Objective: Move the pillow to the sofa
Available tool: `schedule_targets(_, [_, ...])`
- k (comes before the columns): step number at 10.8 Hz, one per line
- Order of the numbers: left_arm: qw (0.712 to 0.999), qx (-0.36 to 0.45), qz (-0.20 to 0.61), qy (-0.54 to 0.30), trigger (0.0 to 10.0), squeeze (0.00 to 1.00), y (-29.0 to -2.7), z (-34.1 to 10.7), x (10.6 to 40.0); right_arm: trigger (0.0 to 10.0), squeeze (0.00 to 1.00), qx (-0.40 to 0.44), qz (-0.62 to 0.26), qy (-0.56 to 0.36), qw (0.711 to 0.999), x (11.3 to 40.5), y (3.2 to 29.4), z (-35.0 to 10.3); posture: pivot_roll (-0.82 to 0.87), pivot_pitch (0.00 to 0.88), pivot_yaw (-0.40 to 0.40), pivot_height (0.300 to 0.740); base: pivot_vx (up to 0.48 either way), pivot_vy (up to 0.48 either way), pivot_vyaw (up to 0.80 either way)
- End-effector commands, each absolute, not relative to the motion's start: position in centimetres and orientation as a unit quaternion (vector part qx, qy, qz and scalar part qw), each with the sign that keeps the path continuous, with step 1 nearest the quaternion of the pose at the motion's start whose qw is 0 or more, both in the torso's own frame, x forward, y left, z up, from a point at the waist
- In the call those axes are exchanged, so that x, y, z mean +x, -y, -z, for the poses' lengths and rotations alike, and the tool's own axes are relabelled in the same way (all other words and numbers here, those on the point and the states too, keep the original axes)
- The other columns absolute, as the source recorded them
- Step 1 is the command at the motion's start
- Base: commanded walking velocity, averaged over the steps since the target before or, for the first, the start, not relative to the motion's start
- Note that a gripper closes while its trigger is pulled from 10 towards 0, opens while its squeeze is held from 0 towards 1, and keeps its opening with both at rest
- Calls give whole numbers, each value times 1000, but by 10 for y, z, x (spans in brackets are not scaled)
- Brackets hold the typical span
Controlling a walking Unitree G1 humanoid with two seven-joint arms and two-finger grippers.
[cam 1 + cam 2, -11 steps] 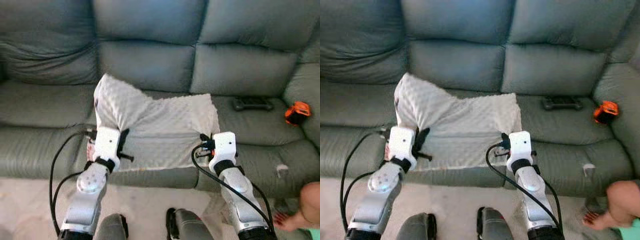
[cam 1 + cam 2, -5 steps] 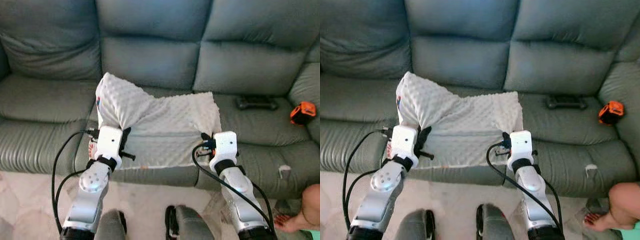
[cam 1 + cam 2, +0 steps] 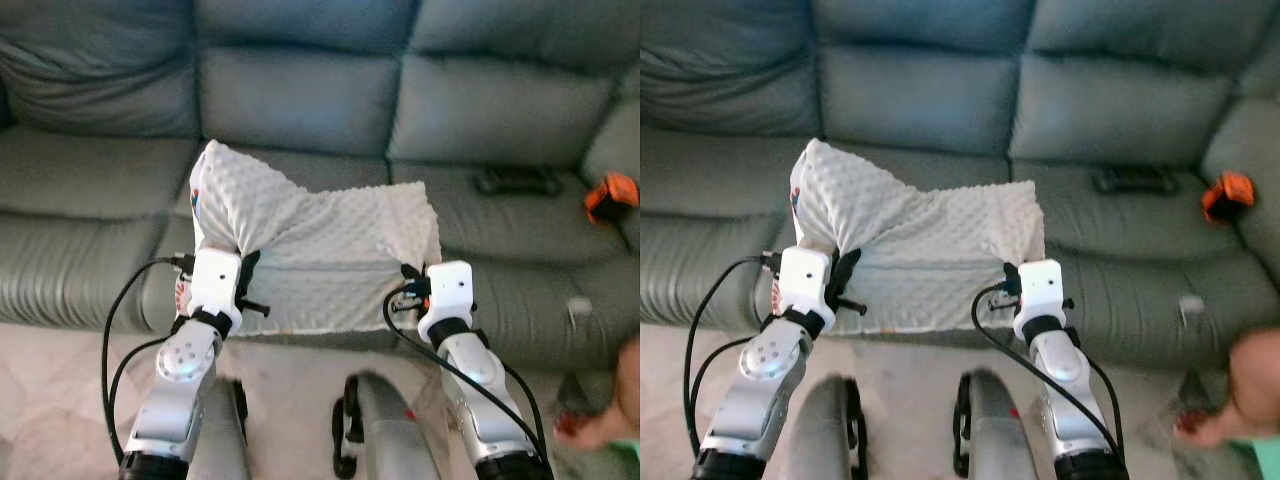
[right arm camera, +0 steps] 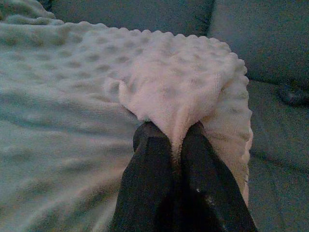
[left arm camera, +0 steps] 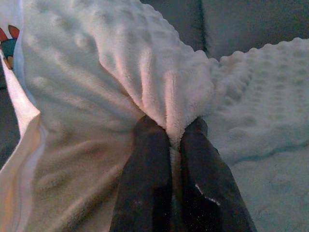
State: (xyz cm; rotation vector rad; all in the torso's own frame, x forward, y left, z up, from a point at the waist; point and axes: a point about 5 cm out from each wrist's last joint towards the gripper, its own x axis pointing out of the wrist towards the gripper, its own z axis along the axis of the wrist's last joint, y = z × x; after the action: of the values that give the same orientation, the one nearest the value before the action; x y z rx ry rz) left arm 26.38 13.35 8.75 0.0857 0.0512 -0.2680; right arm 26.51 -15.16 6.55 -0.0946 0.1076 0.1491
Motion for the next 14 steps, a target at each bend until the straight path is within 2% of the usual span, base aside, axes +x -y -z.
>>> schedule_targets(1, [989,40,143,-18,10000,0,-130,-91,264,10000,0,-47,-76,-51,995,264,152,-66,-44,178,-37,632,0,0,0])
schedule_targets(7, [990,40,138,-7,10000,0,-130,-96,268,10000,0,-47,-75,-50,995,264,151,-66,-44,178,-35,632,0,0,0])
schedule_targets(14, [990,36,139,-4,10000,0,-127,-97,269,10000,0,-43,-86,-40,995,268,149,-74,-49,182,-36,632,313,0,0])
